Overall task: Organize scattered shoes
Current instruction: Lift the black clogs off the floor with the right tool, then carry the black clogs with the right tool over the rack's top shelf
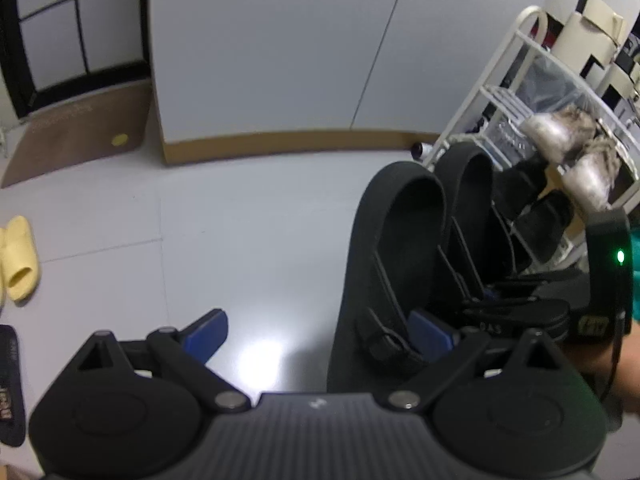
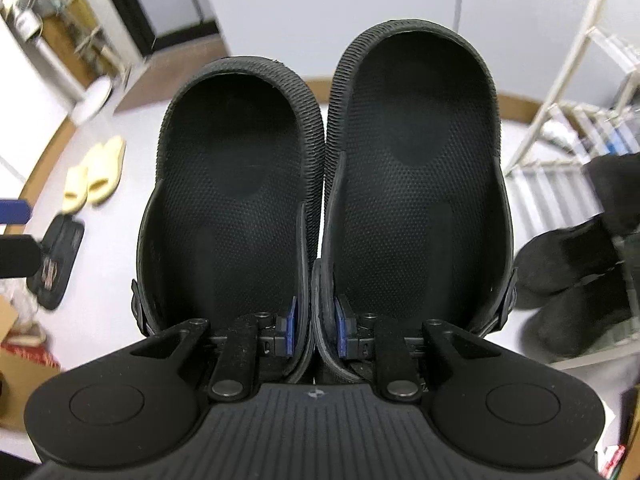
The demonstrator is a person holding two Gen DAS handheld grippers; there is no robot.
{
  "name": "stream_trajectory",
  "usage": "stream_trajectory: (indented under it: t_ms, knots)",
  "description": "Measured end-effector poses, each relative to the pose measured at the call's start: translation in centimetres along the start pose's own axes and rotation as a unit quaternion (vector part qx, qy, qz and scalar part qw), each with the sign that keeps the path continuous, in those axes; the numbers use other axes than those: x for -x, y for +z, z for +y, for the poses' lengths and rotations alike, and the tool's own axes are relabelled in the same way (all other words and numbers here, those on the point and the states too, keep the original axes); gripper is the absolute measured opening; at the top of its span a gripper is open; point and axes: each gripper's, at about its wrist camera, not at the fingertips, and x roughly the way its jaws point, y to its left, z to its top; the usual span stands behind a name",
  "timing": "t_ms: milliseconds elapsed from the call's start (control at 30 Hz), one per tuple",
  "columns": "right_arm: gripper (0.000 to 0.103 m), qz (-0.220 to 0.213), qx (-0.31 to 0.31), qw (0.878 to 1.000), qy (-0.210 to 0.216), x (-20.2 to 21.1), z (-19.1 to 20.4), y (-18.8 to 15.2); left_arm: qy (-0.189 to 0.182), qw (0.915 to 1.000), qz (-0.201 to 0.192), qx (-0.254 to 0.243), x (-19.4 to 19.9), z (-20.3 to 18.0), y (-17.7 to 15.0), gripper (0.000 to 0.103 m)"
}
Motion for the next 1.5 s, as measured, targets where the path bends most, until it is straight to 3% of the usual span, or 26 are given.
stream_trajectory:
  t_ms: [67,167,433,700,900,1100,1500]
  knots:
    - [0.021,-0.029,-0.005,0.999,-0.011,2.7,-3.0,1.5,-0.004,0.9999,-0.011,0.009,1.4,-0.7,0.2,0.098]
    - [0.021,-0.074,-0.028,0.997,-0.017,5.3,-4.0,3.9,-0.003,0.9993,-0.033,0.019,3.0,-1.8,0.2,0.098]
    - [0.021,-0.123,-0.037,0.991,-0.045,7.0,-2.9,2.2,-0.016,0.9977,-0.055,0.036,2.6,-3.0,-0.5,0.098]
    - [0.021,-0.147,-0.047,0.985,-0.076,3.0,-0.5,3.6,-0.019,0.9971,-0.068,0.027,1.0,-2.8,0.4,0.098]
    - [0.021,-0.163,-0.073,0.979,-0.100,2.3,-1.6,4.6,-0.033,0.9962,-0.070,0.039,0.4,-2.6,1.2,0.098]
    - [0.021,-0.192,-0.083,0.969,-0.130,2.9,-1.9,6.1,-0.027,0.9960,-0.079,0.033,1.6,-3.1,0.9,0.098]
    - [0.021,-0.262,-0.124,0.945,-0.152,8.1,-4.7,9.2,-0.038,0.9935,-0.102,0.036,3.5,-3.0,0.4,0.098]
